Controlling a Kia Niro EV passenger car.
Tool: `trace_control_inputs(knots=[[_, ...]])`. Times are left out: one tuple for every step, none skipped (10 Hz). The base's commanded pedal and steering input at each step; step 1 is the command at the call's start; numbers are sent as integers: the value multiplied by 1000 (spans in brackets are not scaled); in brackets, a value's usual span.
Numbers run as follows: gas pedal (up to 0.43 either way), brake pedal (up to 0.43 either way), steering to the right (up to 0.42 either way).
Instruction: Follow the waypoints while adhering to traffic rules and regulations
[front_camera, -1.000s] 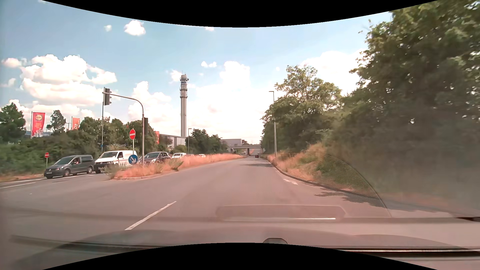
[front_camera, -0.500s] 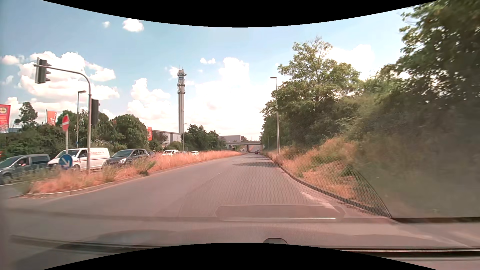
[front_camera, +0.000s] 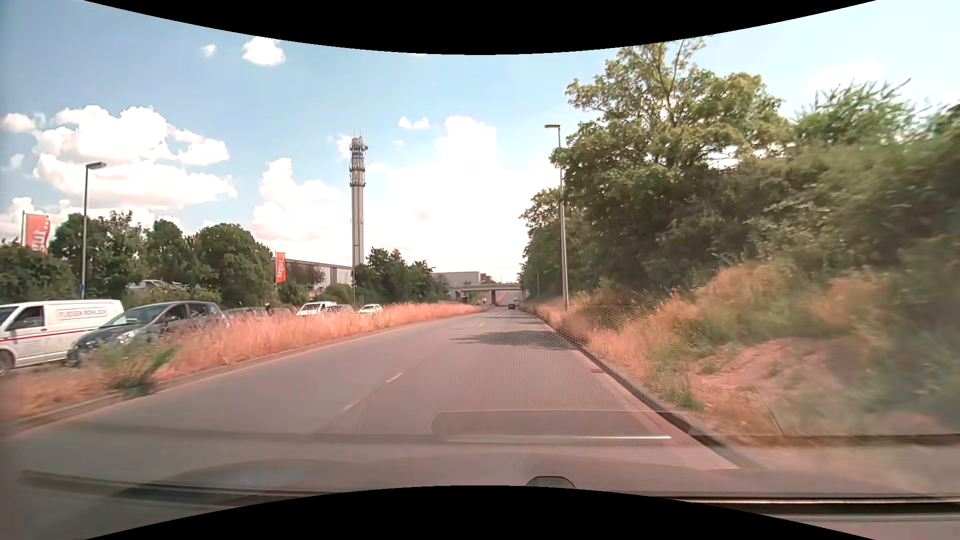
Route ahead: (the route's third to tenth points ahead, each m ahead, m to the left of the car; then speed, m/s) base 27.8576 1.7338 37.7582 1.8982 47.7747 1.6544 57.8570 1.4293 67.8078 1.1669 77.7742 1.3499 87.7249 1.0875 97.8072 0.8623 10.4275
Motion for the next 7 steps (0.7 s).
trace_control_inputs(knots=[[87, 0, 2], [79, 0, 2], [79, 0, 2], [67, 0, 2], [67, 0, 2], [67, 0, 3], [59, 0, 2]])
